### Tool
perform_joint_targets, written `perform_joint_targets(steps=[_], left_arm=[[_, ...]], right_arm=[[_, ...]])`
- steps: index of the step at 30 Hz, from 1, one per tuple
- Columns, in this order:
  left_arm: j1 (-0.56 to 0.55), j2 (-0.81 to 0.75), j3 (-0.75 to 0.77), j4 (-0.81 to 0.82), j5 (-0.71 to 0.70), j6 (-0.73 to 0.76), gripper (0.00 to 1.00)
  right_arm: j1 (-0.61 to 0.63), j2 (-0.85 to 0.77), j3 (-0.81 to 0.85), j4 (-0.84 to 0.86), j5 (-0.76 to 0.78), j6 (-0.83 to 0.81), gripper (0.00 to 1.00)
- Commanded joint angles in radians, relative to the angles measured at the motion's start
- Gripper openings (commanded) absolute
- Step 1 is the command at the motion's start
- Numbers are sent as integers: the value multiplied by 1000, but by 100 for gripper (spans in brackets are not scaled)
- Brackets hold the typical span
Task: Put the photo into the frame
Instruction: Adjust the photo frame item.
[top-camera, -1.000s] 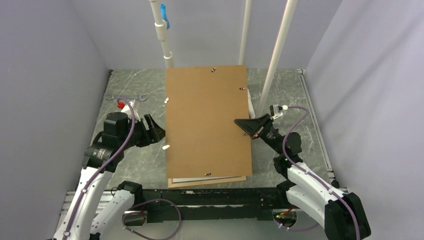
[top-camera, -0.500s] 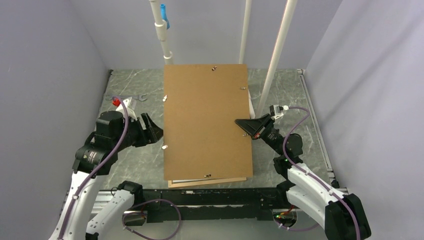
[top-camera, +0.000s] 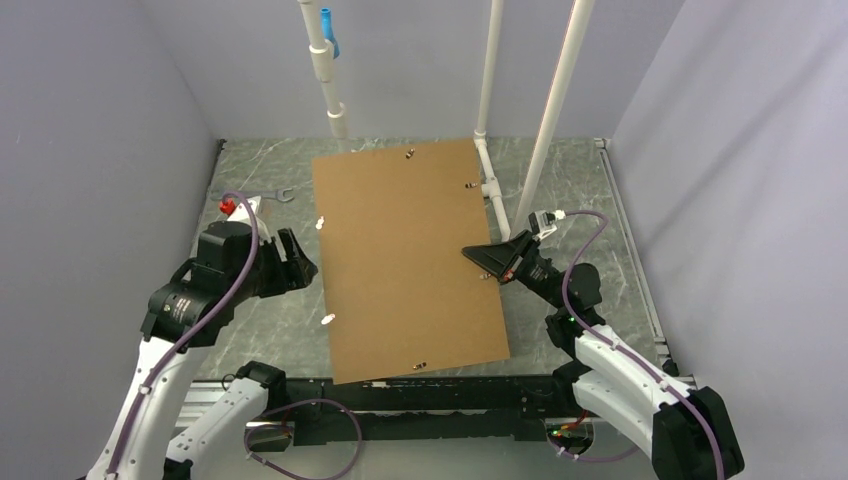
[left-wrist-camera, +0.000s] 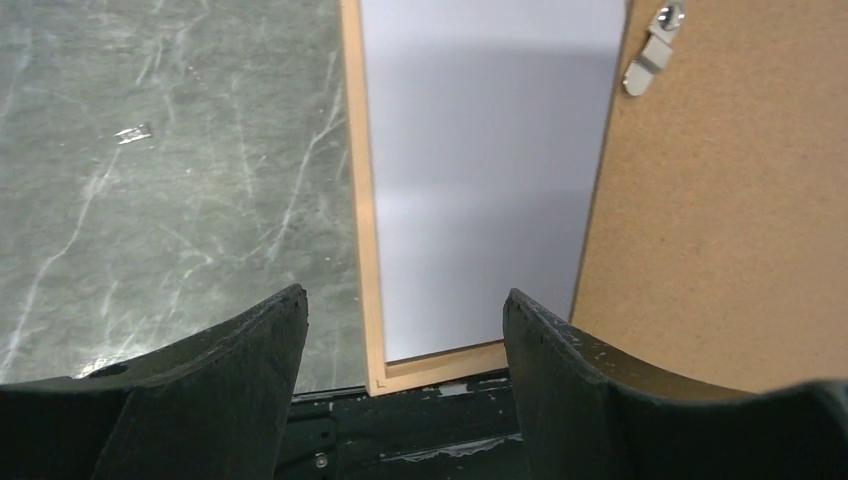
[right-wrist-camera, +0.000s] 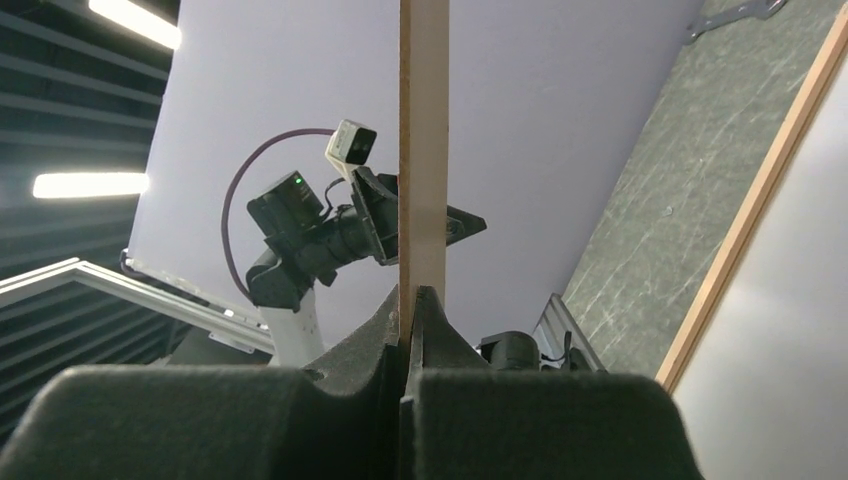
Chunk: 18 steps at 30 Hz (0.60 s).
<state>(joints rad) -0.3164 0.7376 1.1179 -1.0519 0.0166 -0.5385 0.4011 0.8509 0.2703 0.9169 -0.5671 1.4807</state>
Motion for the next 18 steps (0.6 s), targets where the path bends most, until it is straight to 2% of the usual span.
perform_joint_targets(steps=[1,9,18], left_arm=[[-12,13,6,-19,-98,26,75],[-57,43,-45,45,-4,101,62],[-220,129,-24,43,-14,113,57]], right_arm=[[2,-42,64,49,32,5,0],[-2,-91,114,-149,113,-56,0],[-6,-54,129,-166,174,-48,0]])
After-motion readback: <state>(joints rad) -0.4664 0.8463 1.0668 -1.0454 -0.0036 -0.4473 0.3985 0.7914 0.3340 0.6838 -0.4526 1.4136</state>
